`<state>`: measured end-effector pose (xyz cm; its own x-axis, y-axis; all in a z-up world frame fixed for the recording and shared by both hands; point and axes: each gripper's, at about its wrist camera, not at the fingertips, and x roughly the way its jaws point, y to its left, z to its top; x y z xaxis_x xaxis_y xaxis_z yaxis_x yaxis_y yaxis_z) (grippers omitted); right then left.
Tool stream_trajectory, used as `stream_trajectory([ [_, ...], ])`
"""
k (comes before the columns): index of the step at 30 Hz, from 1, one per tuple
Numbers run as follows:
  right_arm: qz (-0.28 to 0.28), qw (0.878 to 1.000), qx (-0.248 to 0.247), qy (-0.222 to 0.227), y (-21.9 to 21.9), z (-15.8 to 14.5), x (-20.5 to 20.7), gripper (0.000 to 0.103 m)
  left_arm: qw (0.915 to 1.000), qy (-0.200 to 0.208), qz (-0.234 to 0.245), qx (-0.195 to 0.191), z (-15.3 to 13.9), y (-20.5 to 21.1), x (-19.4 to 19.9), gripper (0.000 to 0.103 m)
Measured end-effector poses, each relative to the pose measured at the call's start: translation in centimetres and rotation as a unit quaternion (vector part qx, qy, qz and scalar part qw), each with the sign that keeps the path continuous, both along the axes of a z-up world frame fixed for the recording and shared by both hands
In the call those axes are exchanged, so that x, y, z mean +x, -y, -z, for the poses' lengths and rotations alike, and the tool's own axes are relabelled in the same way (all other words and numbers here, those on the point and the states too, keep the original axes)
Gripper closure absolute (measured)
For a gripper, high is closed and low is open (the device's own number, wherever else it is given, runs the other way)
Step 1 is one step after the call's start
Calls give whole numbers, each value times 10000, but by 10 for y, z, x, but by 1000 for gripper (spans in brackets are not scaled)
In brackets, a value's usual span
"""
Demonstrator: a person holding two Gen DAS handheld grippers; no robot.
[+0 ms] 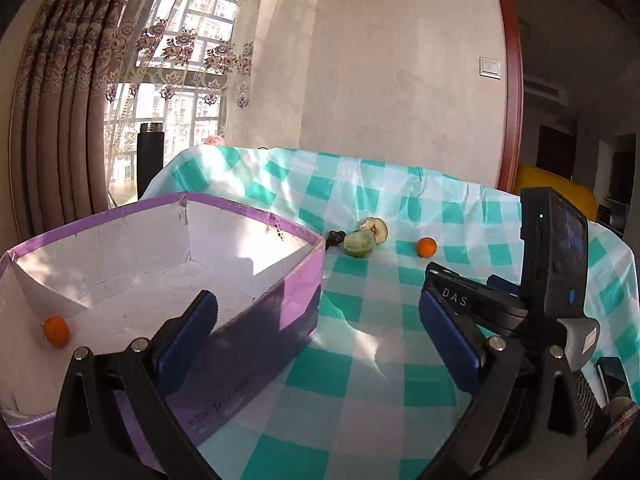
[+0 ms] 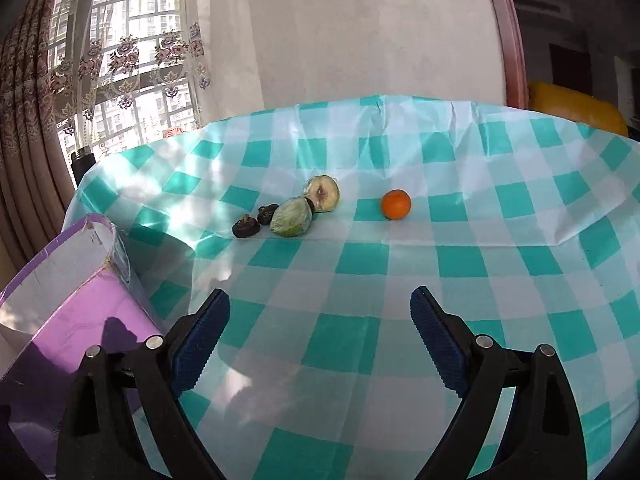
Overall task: Organize fruits
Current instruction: 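Move both tools back over the remaining fruits on the table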
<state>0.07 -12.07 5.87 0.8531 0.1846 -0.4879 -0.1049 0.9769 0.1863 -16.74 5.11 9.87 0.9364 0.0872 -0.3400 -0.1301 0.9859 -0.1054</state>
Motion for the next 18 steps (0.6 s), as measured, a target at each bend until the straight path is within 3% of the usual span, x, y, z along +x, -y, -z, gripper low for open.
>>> stream_trajectory([
  [1,276,9996,73,-30,16,6,6,15,9998,-33,178,-6,3,11,11,2],
  [3,642,9942,759,-416,49,18,20,14,9981,-186,580,-58,10,30,35,2],
  [6,895,9873,1148,-629,75,29,33,14,9923,-716,1005,-145,27,52,81,2],
  [9,1195,9844,1121,-640,88,29,49,14,9862,-1119,1129,-458,46,58,124,2],
  [12,1045,9866,1079,-632,92,27,76,14,9773,-1609,1050,-895,67,49,164,2],
  [14,938,9881,996,-709,91,27,95,14,9746,-1639,823,-1288,70,38,180,2],
  [18,463,9915,834,-884,78,27,134,14,9679,-1803,689,-1609,75,30,212,2],
])
